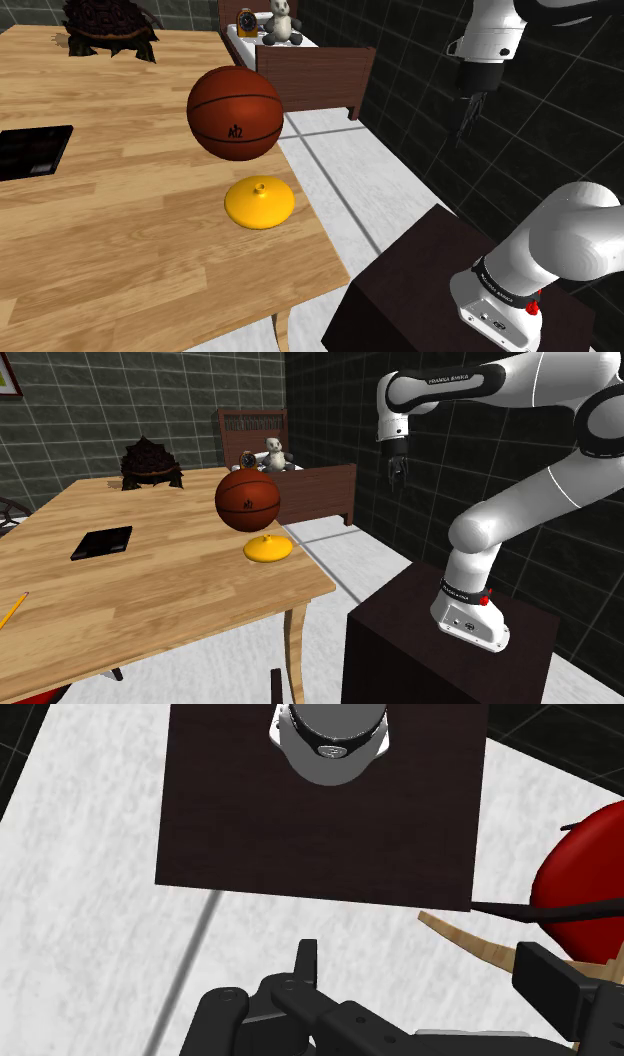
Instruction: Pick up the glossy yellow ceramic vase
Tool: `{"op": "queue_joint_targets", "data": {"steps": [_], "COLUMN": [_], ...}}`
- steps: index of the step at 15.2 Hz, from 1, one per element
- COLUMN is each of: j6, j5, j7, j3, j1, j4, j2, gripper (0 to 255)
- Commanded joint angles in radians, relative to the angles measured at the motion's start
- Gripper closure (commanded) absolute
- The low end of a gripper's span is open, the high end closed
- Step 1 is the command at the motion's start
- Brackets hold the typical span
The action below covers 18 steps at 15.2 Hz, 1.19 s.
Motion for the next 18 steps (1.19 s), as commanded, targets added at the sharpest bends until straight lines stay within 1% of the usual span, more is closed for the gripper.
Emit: {"op": "queue_joint_targets", "data": {"steps": [1, 6, 10, 14, 18], "j6": [0.000, 0.104, 0.191, 0.276, 0.356], "j5": [0.000, 0.087, 0.137, 0.165, 0.166], "j7": [0.000, 0.121, 0.215, 0.310, 0.410], "j3": [0.000, 0.107, 0.192, 0.275, 0.356], "j1": [0.000, 0.033, 0.052, 0.064, 0.068], "j4": [0.000, 0.013, 0.045, 0.098, 0.171], "j2": [0.000, 0.069, 0.147, 0.243, 0.354], "gripper": [0, 0, 0, 0, 0]}}
